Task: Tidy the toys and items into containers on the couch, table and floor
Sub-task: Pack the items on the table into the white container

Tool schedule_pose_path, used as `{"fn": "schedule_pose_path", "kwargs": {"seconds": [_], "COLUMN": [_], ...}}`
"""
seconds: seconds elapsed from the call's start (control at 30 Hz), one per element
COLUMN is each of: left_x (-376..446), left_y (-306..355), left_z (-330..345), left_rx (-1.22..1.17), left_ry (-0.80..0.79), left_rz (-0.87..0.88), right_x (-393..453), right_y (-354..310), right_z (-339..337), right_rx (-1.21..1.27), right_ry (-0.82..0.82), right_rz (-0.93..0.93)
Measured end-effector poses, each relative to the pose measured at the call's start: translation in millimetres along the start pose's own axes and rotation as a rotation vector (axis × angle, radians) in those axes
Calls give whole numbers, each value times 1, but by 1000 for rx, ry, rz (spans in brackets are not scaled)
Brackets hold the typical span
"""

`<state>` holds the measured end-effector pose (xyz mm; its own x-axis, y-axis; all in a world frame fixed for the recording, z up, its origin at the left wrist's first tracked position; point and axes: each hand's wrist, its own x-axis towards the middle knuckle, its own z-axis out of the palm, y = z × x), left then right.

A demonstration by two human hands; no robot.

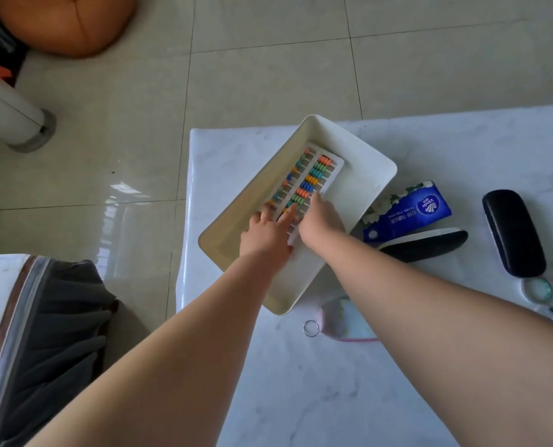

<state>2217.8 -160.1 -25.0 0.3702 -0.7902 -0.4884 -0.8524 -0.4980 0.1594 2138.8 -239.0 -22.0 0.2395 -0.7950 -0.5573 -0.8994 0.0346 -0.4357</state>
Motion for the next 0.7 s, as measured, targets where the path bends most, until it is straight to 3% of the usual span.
{"fn": "schedule_pose_path", "kwargs": {"seconds": [0.13,0.27,0.7], "left_x": [0,-7,-50], "left_y": [-6,-23,21], "left_z": [9,14,29], "left_rx": [235,211,103], "left_ry": [25,-77,-358], "left_rz": [33,-10,-326], "right_x": [0,-5,-12], "right_y": [13,23,35], "right_z": [1,7,-25], "right_rx": [-221,-531,-761], "right_ry": [-73,-16,-161], "right_rz": [-186,-390,-666]}}
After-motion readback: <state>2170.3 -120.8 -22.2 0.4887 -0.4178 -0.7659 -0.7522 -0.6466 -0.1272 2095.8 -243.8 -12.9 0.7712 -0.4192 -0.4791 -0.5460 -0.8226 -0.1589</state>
